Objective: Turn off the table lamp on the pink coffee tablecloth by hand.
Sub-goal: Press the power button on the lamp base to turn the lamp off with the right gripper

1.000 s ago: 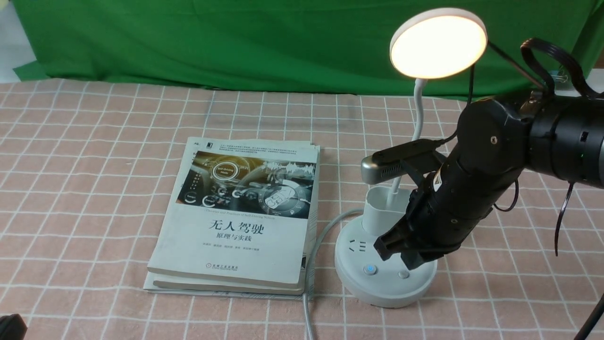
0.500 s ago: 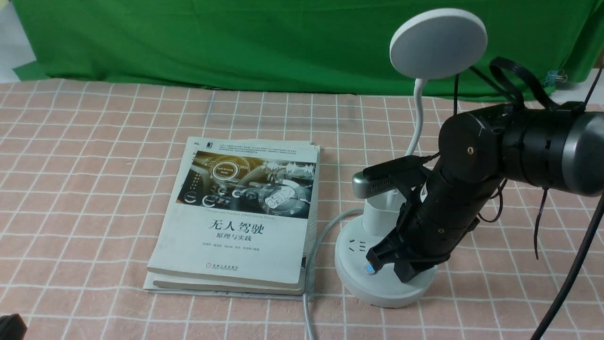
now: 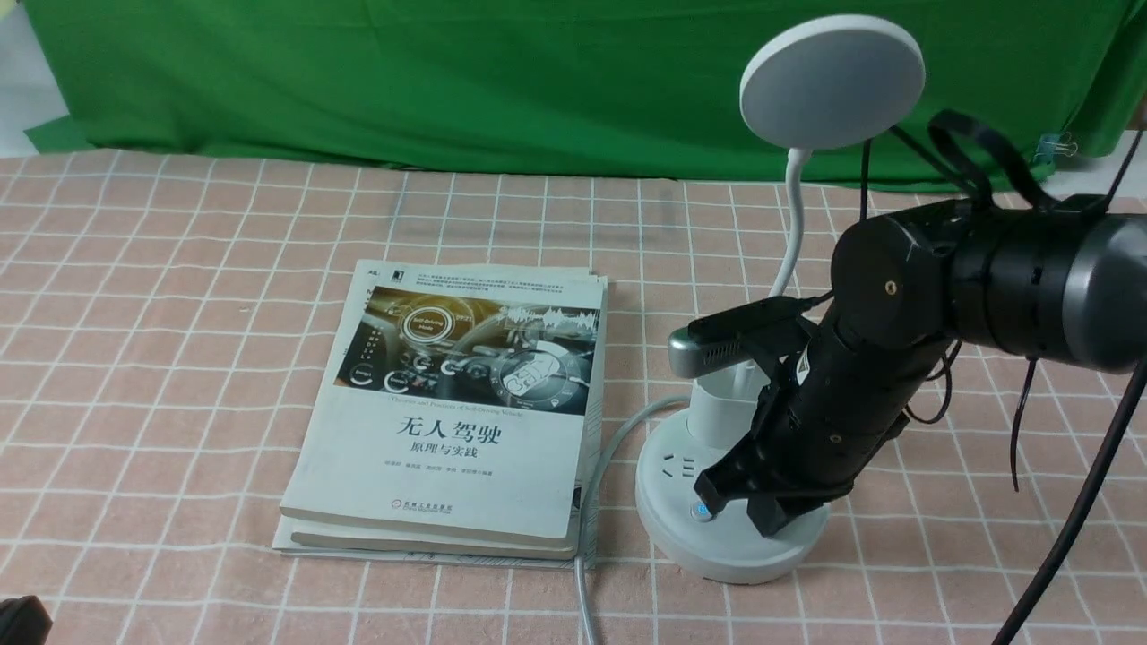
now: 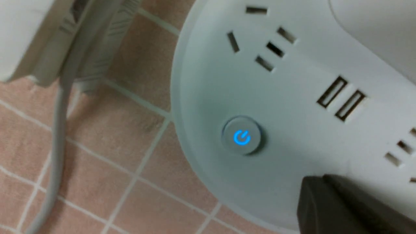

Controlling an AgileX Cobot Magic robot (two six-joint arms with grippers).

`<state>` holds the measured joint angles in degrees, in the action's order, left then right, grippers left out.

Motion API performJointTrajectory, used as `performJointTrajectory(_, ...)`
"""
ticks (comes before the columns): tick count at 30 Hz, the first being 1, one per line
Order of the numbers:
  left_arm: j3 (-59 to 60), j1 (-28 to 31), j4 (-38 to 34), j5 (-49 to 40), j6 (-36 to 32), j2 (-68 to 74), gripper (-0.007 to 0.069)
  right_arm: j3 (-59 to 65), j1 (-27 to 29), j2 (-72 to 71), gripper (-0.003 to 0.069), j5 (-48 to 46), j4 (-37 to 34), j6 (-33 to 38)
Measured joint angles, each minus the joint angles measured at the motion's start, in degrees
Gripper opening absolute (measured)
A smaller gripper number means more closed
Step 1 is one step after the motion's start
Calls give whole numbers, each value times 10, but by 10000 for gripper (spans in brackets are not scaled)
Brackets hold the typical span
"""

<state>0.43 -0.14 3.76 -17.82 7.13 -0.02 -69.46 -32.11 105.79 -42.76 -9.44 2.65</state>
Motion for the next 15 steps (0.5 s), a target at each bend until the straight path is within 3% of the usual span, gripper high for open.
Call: performJointTrajectory(15,0,0,0,0,0,0,6,2,-1,-56,42,-6,3,-1)
